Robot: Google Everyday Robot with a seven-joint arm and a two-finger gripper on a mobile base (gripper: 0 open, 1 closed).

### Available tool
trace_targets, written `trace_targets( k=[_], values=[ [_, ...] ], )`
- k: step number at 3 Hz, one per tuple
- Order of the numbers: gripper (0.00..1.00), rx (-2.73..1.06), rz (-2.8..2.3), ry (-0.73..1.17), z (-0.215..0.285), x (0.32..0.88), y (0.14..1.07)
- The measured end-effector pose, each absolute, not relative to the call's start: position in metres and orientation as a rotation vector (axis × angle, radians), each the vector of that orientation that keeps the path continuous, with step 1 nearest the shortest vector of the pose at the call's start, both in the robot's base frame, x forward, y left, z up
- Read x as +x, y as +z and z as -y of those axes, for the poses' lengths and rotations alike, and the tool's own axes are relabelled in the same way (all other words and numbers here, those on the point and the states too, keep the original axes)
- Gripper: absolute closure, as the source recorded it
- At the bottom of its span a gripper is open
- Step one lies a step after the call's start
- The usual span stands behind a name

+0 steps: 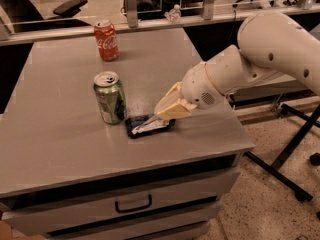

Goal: Move rxbar blueberry near green can

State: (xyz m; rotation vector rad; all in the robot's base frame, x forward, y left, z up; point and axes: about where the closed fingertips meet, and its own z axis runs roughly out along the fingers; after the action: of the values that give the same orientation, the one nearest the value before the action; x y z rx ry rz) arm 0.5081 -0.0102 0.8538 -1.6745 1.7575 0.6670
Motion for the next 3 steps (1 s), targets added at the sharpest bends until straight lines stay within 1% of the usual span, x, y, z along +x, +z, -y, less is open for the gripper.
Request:
trace_targets(
  k=[2, 3],
  values=[
    [0.56, -1.739, -1.692, 0.722, -0.027, 0.506, 0.851],
    [0.25, -1.703, -1.716, 0.696, -0.023, 0.513, 0.851]
  ],
)
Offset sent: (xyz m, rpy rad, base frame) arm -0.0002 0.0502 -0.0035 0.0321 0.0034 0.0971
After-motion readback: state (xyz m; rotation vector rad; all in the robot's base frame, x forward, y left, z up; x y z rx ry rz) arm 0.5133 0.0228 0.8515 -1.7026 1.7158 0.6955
